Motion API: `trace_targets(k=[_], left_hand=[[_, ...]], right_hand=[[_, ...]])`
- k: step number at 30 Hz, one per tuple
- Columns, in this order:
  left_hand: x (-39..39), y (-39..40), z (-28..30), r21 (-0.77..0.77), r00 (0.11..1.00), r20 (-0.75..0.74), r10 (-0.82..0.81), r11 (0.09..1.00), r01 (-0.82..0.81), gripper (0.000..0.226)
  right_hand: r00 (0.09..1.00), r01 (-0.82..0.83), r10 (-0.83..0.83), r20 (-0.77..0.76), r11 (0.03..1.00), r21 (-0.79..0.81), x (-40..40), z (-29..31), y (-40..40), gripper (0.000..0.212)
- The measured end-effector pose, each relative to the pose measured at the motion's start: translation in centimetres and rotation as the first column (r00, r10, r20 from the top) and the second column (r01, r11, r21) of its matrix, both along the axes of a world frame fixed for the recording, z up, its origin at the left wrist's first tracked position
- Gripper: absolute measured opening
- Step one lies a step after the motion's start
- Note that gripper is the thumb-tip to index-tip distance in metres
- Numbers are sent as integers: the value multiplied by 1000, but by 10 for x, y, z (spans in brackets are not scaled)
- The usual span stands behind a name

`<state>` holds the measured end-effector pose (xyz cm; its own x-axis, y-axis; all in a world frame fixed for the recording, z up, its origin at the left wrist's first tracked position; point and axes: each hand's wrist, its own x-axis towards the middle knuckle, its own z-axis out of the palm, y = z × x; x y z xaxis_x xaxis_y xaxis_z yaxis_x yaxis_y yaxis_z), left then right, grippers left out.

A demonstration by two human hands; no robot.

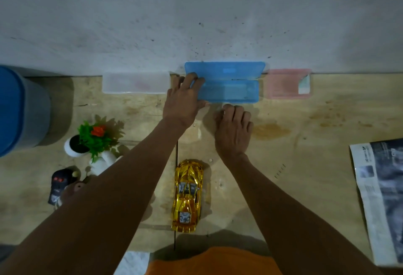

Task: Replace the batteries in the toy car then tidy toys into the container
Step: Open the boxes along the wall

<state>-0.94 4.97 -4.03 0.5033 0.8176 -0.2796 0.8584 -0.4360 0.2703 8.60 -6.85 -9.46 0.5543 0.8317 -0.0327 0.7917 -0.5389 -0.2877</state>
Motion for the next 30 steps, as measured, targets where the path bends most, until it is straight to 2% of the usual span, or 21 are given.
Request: trace_targets(k=[6,11,26,30], left_hand=[[-1,-1,-2,-3,1000,17,6,1000,-6,60],[-1,-1,-3,-7,999,29,19,1000,-19,60],[1,-2,-1,-12,1000,23,19,1000,-19,60],[1,-1,0,-9,1000,24,14,1000,-14,60]], right_hand=[[982,130,-124,-141,991,32,-5,-3,2,36],[880,293,-204,-429,944,151,-8,3,0,47],[791,275,-102,-603,940,202,7,11,-12,62],[784,257,-75,-616,942,213,12,14,-15,59]])
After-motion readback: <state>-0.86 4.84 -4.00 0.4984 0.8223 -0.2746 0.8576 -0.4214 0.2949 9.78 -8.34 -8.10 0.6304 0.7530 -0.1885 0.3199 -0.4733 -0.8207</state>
